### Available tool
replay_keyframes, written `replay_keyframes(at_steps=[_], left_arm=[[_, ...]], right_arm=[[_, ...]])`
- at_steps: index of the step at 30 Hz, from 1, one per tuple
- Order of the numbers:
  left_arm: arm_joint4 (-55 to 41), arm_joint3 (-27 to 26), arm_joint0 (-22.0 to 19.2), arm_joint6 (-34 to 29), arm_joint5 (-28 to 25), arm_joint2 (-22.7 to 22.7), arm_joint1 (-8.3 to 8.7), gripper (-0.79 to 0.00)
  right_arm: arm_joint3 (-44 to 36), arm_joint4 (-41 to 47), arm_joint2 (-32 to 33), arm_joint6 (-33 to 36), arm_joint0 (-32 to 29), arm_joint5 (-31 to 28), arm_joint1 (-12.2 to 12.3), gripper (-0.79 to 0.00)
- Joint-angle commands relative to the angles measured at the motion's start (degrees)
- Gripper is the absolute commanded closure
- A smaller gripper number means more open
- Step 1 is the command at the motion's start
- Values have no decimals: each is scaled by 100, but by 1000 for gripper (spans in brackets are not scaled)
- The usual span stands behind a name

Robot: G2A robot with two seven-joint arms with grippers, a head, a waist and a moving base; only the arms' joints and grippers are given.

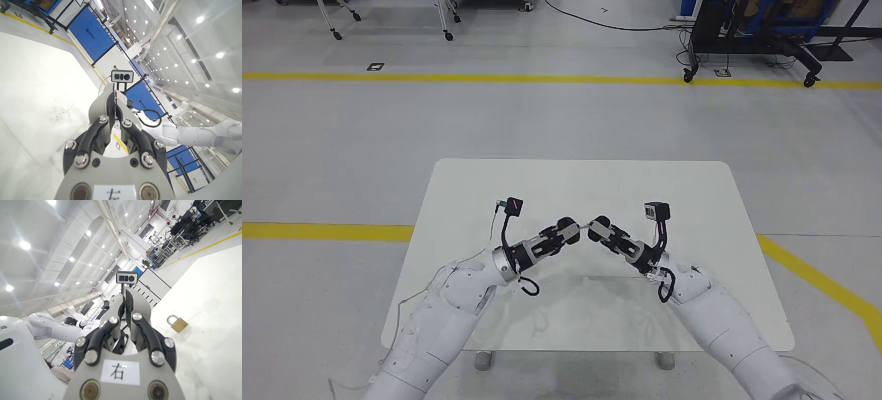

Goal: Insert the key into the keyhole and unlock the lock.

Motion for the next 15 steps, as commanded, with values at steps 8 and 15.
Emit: replay_keyframes(at_steps=[8,15], left_arm=[[-25,14,-22,-23,-52,14,1,-376],[11,27,-28,-17,-63,48,-3,-289]], right_arm=[[-1,4,135,213,-39,0,-71,0],[8,19,234,345,-63,0,-121,0]])
